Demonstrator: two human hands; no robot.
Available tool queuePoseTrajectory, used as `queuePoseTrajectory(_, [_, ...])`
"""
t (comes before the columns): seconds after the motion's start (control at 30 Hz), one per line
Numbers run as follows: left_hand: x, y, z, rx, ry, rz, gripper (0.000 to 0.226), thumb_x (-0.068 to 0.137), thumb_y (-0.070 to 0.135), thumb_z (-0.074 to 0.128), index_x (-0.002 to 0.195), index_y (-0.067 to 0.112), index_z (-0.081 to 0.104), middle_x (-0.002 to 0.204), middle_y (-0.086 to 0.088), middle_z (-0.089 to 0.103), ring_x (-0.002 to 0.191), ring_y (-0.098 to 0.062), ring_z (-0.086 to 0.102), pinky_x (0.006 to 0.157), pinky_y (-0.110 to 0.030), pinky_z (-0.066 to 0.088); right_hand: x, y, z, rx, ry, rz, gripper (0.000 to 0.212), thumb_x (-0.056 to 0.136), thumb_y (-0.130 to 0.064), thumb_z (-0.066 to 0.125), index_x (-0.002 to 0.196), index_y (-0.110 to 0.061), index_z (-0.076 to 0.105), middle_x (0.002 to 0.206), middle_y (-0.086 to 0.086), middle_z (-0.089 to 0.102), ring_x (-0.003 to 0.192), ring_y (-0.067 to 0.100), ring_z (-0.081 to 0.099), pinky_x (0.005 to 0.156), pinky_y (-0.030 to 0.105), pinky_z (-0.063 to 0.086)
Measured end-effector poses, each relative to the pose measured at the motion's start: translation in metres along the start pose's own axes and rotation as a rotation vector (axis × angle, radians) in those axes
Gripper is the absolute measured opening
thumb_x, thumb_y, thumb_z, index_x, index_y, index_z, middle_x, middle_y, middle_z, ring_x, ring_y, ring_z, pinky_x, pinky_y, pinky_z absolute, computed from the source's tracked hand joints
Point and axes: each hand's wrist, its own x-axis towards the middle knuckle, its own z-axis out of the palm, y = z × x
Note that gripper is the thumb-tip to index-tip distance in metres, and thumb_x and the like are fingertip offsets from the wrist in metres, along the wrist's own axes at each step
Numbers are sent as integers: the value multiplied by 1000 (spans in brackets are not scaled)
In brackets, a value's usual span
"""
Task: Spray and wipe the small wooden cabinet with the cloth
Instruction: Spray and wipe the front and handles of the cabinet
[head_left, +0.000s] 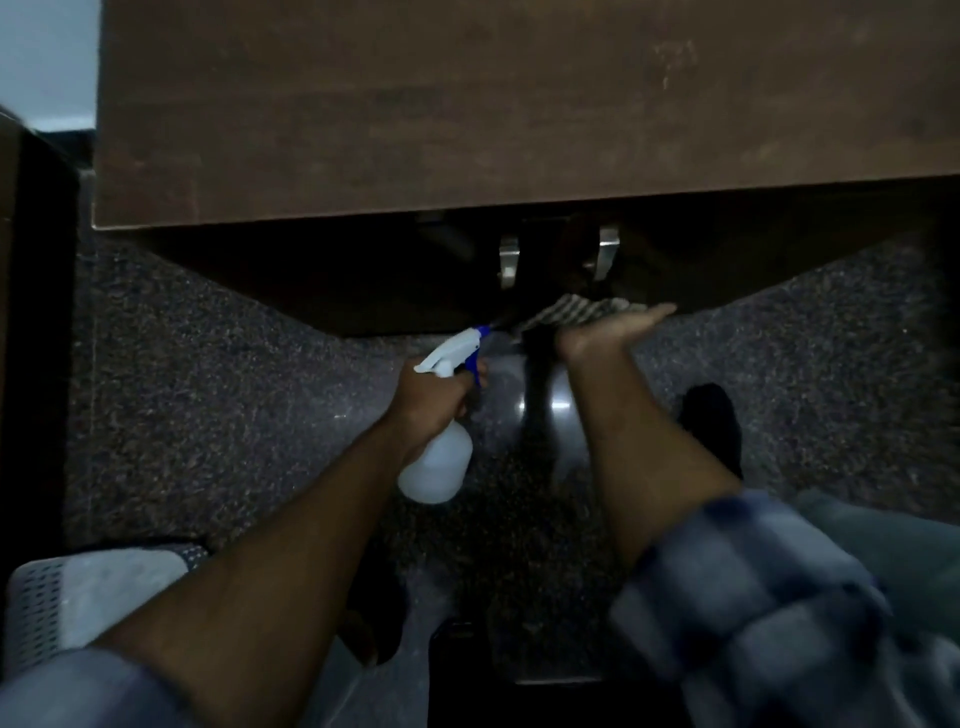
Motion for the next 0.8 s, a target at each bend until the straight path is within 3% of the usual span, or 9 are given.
queuePoseTrajectory(0.1, [3,5,10,40,-79,28,50,95,-11,53,133,20,66,104,21,69,66,20,62,63,-7,48,10,30,-10,-123,-93,141,100,80,-93,23,143,-20,49,129,20,60,115,37,59,90,43,47])
queuePoseTrajectory(0.17, [3,11,16,51,-111,50,57,96,-12,52,147,11,55,122,13,62,71,23,62,64,-1,47,-5,26,-7,-107,-139,135,108,81,-92,26,154,-13,38,149,21,46,133,43,47,102,57,43])
queuePoseTrajectory(0.2, [3,13,18,41,-106,57,57,96,-11,53,149,10,54,118,10,64,70,18,63,64,-2,46,-11,14,-4,-56,-128,98,112,79,-92,28,159,-13,31,156,21,39,140,43,39,112,62,33])
queuePoseTrajectory(0.3, [5,19,23,26,-69,70,52,96,-7,58,145,8,58,114,4,71,83,-4,69,74,-3,51,9,-23,-3,78,-45,-107,100,83,-87,31,158,-22,36,159,12,40,144,37,39,121,58,21])
queuePoseTrajectory(0.4, [8,15,26,38,-96,134,54,97,-7,58,147,13,56,129,8,66,90,15,63,79,-2,48,28,-10,-14,90,-52,3,98,84,-89,28,159,-26,32,162,6,36,146,36,39,122,54,22])
queuePoseTrajectory(0.47, [10,12,29,52,-75,141,55,96,-7,59,147,14,56,117,10,69,84,14,63,80,-6,48,17,13,-13,-23,-95,162,106,81,-92,23,161,-22,15,166,14,19,151,41,25,122,55,18])
queuePoseTrajectory(0.53, [9,11,32,58,-59,145,55,96,-9,59,146,13,56,115,8,68,83,10,62,79,-8,49,-3,15,-7,-48,-145,212,103,86,-88,17,161,-17,24,163,17,28,149,40,29,120,55,22])
queuePoseTrajectory(0.67, [1,15,37,36,-52,128,53,95,-15,56,139,17,55,112,11,66,76,22,63,70,0,47,12,-34,-14,47,-46,-127,78,95,-78,19,133,-23,58,133,7,58,126,30,53,98,41,43])
queuePoseTrajectory(0.8, [1,21,55,52,-31,78,49,93,-14,58,121,27,58,83,7,65,49,10,59,47,-8,44,34,-68,-31,49,-54,-29,95,88,-86,21,151,-21,48,152,14,50,138,38,47,117,53,32])
